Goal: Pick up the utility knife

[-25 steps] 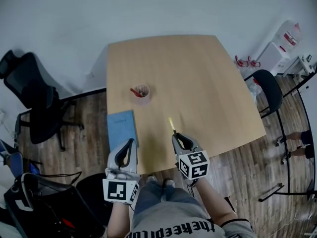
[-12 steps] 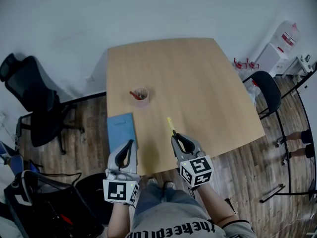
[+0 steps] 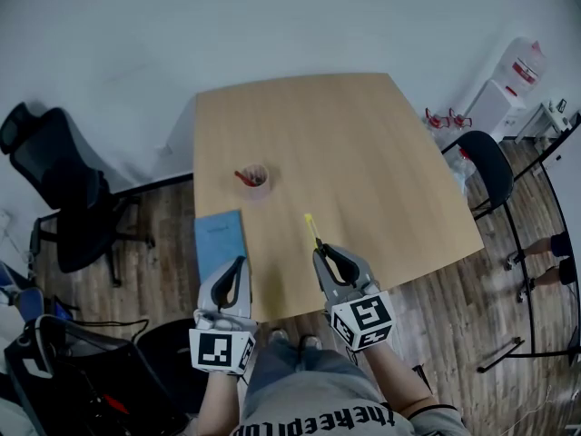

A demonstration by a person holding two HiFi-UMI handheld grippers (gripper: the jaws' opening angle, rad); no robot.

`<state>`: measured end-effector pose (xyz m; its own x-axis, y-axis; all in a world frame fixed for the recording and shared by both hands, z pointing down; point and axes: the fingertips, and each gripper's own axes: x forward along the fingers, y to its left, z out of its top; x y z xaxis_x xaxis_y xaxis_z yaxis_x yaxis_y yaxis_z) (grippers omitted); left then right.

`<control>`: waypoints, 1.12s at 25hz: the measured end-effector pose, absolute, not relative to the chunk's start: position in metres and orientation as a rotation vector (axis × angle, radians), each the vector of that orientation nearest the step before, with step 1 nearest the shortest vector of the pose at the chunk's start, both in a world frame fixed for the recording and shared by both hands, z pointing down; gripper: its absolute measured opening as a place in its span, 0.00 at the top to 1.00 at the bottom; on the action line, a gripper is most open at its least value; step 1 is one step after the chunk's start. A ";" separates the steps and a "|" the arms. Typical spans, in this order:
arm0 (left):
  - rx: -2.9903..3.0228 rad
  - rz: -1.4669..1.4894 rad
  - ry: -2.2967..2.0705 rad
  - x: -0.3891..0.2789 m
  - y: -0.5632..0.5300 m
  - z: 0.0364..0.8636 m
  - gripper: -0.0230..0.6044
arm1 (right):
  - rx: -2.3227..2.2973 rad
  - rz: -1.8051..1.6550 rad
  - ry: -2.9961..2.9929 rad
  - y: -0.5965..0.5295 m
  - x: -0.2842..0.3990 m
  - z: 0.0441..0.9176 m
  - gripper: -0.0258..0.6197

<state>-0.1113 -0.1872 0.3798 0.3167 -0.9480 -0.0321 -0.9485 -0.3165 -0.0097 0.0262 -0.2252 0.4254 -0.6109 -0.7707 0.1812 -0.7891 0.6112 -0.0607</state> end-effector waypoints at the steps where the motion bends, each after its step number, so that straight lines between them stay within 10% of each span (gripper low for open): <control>1: -2.527 0.032 1.819 -0.111 -0.187 0.380 0.93 | 1.316 0.197 -2.701 -0.225 0.027 0.424 0.86; 28: -2.497 0.040 1.817 -0.106 -0.169 0.364 0.93 | 1.402 0.029 -2.814 -0.200 0.037 0.370 0.86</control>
